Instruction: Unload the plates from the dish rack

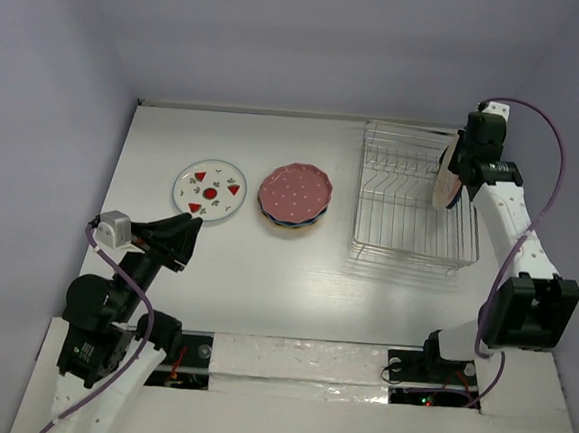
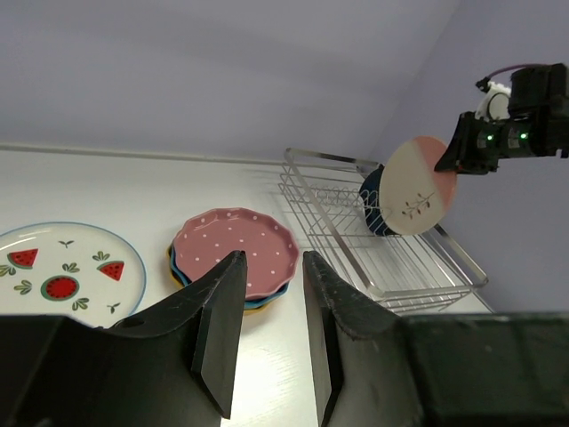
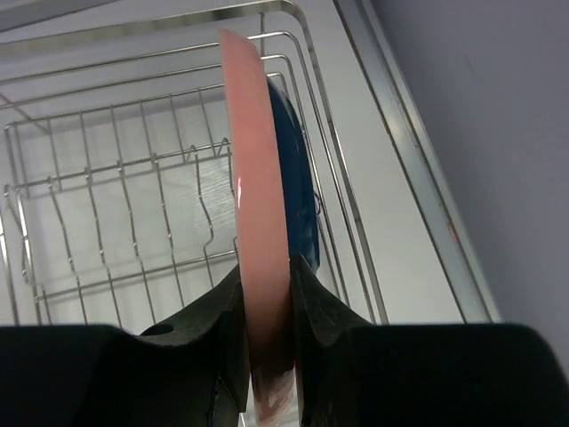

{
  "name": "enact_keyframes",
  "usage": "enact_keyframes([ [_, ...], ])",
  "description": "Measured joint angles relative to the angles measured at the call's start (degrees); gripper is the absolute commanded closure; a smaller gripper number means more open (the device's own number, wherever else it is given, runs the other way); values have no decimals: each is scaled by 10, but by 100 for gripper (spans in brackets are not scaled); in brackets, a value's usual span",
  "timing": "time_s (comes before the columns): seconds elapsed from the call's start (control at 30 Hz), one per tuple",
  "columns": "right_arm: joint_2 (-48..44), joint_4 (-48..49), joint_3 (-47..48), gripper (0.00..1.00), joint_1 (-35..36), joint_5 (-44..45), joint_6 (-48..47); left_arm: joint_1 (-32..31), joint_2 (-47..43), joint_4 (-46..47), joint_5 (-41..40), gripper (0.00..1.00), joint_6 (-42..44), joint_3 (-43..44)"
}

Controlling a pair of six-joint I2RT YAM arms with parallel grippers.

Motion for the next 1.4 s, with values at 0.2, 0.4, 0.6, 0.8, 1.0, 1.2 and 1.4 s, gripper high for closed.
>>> enact_keyframes([
  [0.2,-57,-37,12,100,32,14,-3,0,10,0,0,71,0,0],
  [0.4,-125,-36,40,100,114,8,26,2,15,0,0,71,0,0],
  [0.6,-141,30,37,100,201,-79,91,6,33,0,0,71,0,0],
  [0.8,-41,163,15,100,283,-160,188,18,48,0,3,72,0,0],
  [1.0,179,278,66,100,372,-229,293,20,56,0,4,72,0,0],
  [1.2,355,301,169,100,428,-269,378,28,56,0,5,72,0,0],
  [1.4,463,342,261,100,455,-282,461,31,59,0,6,72,0,0],
])
